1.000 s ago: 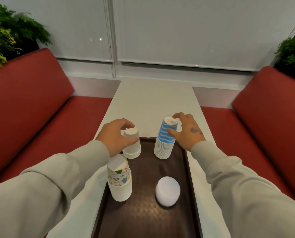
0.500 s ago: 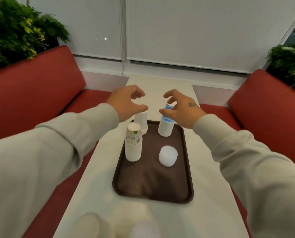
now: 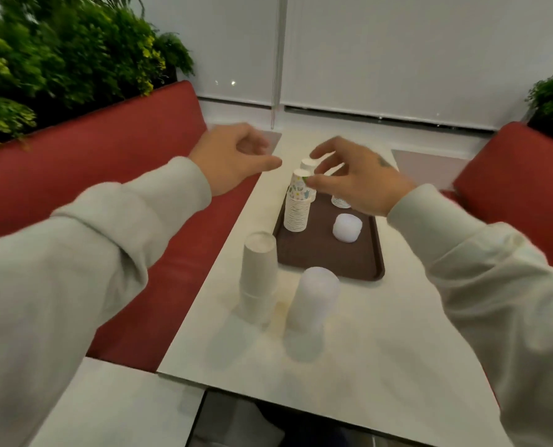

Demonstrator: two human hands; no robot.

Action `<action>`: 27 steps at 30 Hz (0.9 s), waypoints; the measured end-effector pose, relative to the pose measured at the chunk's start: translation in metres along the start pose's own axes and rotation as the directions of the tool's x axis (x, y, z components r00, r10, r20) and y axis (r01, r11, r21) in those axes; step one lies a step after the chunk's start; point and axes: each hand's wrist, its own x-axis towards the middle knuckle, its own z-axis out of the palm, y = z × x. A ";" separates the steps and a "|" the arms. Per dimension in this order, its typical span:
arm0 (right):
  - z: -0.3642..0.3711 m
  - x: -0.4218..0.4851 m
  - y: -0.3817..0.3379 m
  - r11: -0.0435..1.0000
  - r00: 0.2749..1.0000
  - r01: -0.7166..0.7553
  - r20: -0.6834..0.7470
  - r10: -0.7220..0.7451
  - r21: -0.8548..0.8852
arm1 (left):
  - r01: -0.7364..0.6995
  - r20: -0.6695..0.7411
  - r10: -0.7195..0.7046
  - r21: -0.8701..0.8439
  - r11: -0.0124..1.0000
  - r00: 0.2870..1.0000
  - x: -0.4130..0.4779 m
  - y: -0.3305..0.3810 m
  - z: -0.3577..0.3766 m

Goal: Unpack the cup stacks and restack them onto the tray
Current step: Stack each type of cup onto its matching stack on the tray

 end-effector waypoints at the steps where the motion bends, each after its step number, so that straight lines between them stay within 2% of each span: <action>1: 0.012 -0.010 -0.001 0.999 1.000 0.001 0.009 -0.001 0.039 | 0.038 -0.009 -0.038 -0.037 0.999 0.999 -0.014 -0.008 -0.001; 6: 0.071 -0.044 -0.004 0.995 0.996 -0.067 0.061 0.063 0.077 | 0.200 0.005 -0.207 -0.281 0.938 0.978 -0.073 -0.056 0.018; 12: 0.128 -0.053 -0.008 0.984 0.982 -0.159 0.115 0.149 0.078 | 0.375 0.110 -0.363 -0.409 0.832 0.925 -0.114 -0.097 0.052; 19: 0.155 -0.053 -0.005 0.982 0.979 -0.190 0.078 0.188 0.012 | 0.464 0.255 -0.399 -0.299 0.834 0.881 -0.133 -0.130 0.091; 27: 0.166 -0.051 0.007 0.981 0.981 -0.186 0.073 0.182 0.050 | 0.508 0.240 -0.453 -0.276 0.816 0.858 -0.131 -0.144 0.123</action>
